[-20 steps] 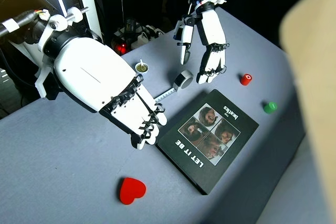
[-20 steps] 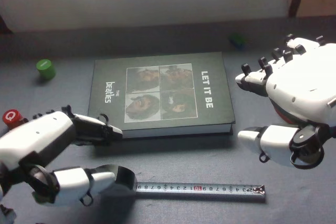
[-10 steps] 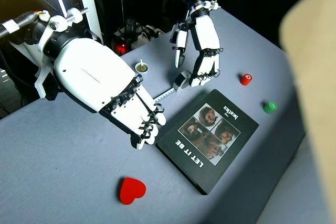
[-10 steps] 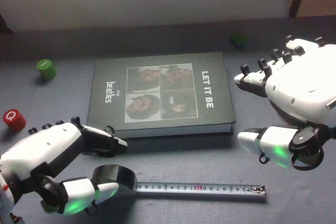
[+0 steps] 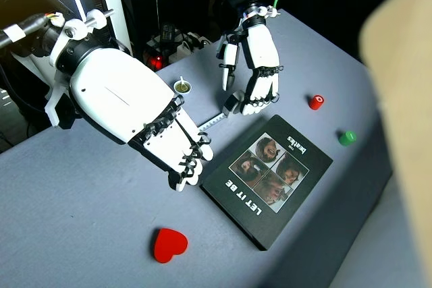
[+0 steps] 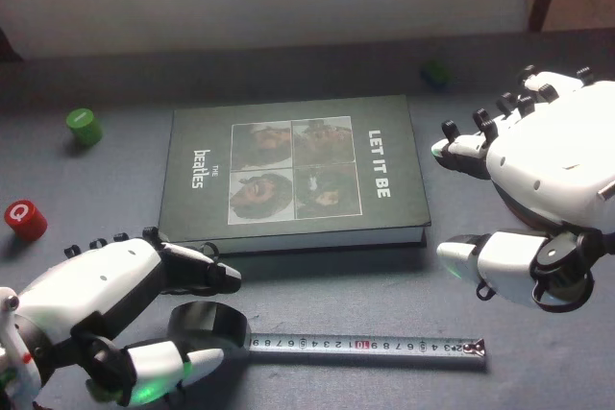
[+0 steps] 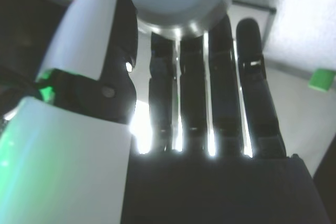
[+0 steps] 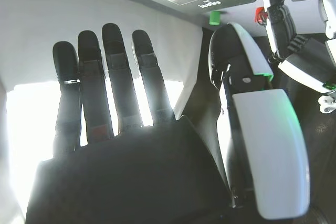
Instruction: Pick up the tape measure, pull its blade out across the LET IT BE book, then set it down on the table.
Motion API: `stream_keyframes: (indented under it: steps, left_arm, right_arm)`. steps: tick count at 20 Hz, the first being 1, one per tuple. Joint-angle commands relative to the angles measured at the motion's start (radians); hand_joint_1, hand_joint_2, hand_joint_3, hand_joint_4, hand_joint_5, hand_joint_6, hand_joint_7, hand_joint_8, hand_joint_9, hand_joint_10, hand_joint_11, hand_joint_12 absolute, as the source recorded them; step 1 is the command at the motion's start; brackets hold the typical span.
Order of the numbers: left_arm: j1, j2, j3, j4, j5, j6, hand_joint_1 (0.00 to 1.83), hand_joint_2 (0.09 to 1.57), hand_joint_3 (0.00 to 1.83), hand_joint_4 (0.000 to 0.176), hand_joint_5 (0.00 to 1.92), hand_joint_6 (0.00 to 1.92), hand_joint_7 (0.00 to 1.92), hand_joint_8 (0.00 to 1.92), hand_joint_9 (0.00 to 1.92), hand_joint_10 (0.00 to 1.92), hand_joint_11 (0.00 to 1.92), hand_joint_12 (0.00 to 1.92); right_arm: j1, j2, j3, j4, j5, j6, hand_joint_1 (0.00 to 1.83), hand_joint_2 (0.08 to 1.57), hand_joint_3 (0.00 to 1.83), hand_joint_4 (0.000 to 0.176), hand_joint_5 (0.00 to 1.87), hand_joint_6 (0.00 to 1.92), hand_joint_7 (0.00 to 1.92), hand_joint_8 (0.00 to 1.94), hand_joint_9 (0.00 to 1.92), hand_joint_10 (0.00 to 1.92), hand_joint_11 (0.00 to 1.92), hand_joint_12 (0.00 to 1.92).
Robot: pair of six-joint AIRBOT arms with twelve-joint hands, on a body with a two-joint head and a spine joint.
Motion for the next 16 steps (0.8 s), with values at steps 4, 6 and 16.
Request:
stream_keyframes:
  steps: [4,6,16]
  left_arm:
    - [0.009,-0.020,0.011,0.024,-0.093,0.006,1.13,1.08,0.00,0.000,0.74,0.01,0.71,0.00,0.63,0.00,0.29,0.81]
    - [0.011,-0.033,0.021,0.024,-0.098,0.011,1.14,1.08,0.00,0.000,0.74,0.01,0.71,0.00,0.63,0.00,0.29,0.81]
    - [-0.005,-0.072,0.048,-0.003,-0.103,0.073,1.14,1.08,0.00,0.000,0.74,0.00,0.72,0.00,0.63,0.00,0.29,0.81]
  right_arm:
    - [0.009,0.006,-0.002,-0.076,-0.013,-0.003,0.24,1.24,0.00,0.023,0.28,0.00,0.40,0.00,0.35,0.00,0.03,1.02]
    - [0.009,0.006,-0.002,-0.076,-0.013,-0.004,0.23,1.24,0.00,0.023,0.28,0.00,0.40,0.00,0.36,0.00,0.02,1.02]
    - [0.009,0.006,-0.002,-0.076,-0.003,-0.007,0.23,1.25,0.00,0.020,0.30,0.01,0.44,0.01,0.39,0.01,0.07,1.04]
